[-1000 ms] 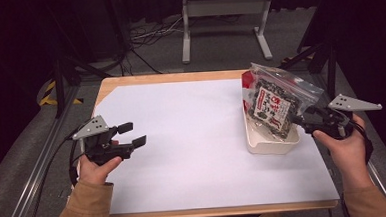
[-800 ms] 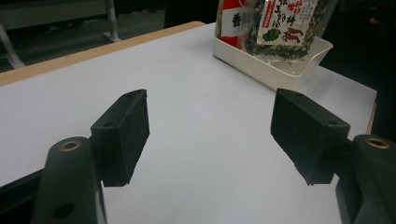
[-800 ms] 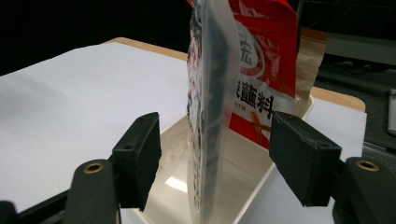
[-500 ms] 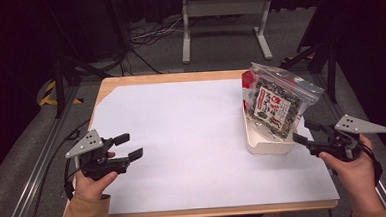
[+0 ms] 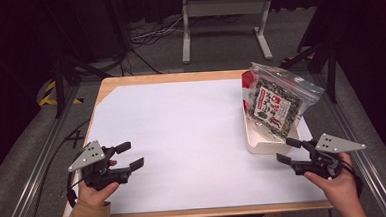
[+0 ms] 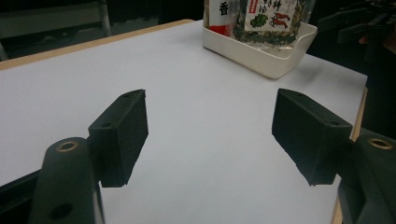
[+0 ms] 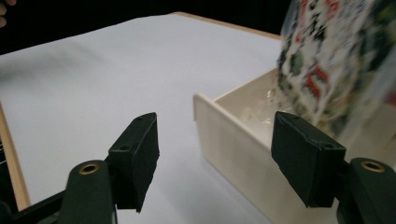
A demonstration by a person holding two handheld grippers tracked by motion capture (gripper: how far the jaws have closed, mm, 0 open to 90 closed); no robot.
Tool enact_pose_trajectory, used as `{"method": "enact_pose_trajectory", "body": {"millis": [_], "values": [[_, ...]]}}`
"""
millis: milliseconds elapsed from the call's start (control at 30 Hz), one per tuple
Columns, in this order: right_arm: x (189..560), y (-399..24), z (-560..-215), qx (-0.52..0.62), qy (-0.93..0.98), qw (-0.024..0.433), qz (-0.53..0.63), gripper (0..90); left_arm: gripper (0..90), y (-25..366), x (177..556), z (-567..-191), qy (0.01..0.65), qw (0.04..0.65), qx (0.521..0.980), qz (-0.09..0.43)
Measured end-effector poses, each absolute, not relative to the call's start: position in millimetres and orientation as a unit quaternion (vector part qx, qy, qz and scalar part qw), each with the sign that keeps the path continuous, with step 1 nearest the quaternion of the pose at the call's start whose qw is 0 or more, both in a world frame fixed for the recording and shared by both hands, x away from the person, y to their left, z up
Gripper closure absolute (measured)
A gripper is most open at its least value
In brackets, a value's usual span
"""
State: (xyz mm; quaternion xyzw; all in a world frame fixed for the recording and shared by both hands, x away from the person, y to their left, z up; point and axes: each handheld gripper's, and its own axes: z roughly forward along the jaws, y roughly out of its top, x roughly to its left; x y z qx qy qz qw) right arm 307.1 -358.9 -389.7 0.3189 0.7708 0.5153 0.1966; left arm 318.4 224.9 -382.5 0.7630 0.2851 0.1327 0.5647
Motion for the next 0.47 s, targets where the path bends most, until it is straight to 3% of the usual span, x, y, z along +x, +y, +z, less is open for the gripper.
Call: {"method": "enact_pose_trajectory", "body": {"millis": [467], "values": [[312.1, -341.8, -415.3, 0.299, 0.775, 0.179, 0.527, 32.2, 27.5, 220.5, 319.7, -392.6, 0.284, 0.556, 0.77, 0.133]]}}
